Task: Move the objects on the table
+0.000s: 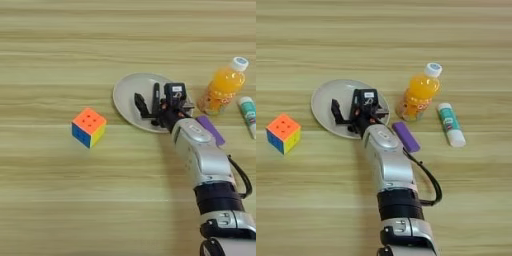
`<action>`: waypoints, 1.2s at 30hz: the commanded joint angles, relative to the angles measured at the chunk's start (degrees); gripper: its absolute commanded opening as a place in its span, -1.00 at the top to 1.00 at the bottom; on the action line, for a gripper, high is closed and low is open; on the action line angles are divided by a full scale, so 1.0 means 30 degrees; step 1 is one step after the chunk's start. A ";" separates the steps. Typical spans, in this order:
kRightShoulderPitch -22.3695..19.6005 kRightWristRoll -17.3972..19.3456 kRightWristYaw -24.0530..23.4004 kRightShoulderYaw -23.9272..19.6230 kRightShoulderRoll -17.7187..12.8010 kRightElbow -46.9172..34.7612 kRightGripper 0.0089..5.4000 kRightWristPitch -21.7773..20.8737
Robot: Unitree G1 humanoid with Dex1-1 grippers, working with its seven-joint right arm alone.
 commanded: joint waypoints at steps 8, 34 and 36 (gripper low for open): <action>-0.2058 -0.0234 -0.0855 -0.0790 -0.0814 0.1510 -0.99 0.0302; -0.2138 0.1959 0.1059 -0.1121 -0.0447 0.1276 -0.26 0.2054; -0.2136 0.2138 0.1124 -0.1192 -0.0398 0.1218 -0.16 0.2260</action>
